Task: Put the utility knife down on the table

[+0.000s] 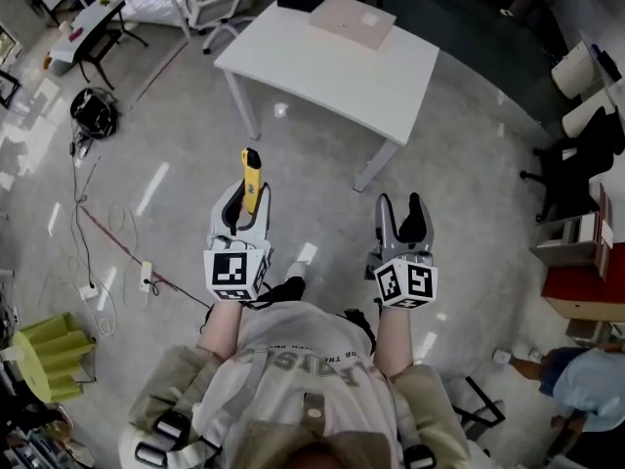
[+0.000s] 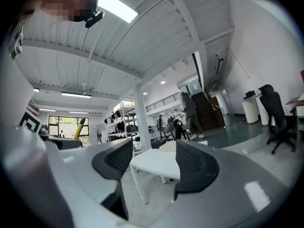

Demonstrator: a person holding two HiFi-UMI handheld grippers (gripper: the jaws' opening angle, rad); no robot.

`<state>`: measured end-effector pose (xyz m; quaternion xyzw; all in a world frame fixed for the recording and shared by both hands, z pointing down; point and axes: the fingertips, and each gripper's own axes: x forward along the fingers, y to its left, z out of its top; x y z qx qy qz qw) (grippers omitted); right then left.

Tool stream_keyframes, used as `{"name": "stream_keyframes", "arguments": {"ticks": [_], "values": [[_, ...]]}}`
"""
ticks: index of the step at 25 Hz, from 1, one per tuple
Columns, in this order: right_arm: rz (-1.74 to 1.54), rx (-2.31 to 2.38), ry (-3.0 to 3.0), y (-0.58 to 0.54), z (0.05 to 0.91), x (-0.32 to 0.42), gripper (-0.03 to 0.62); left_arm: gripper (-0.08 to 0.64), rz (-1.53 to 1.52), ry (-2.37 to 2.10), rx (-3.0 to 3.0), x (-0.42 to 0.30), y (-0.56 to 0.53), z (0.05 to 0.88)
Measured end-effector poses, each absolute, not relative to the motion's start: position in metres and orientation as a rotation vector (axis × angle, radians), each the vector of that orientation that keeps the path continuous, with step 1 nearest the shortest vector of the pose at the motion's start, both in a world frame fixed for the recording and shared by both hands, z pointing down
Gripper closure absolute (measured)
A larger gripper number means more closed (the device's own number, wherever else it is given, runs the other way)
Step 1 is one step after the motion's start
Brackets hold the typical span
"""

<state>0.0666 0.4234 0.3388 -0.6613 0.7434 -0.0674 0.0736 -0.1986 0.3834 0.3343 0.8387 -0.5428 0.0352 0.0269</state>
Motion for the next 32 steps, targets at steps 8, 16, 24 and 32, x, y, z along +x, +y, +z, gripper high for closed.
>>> {"name": "stream_keyframes", "arguments": {"ticks": [8, 16, 24, 32], "values": [[-0.219, -2.009, 2.235, 0.36, 0.342, 0.051, 0.328, 0.425, 0.09, -1.645, 2.587, -0.221, 0.316, 0.333], [-0.279, -2.027, 2.263, 0.32, 0.361, 0.055, 0.328, 0.425, 0.135, -1.602, 2.567, -0.21, 0.277, 0.355], [-0.32, -1.994, 2.305, 0.257, 0.378, 0.081, 0.328, 0.425, 0.165, -1.636, 2.527, -0.184, 0.222, 0.368], [-0.33, -1.934, 2.337, 0.165, 0.376, 0.134, 0.328, 0.425, 0.161, -1.681, 2.54, -0.128, 0.139, 0.355]]}}
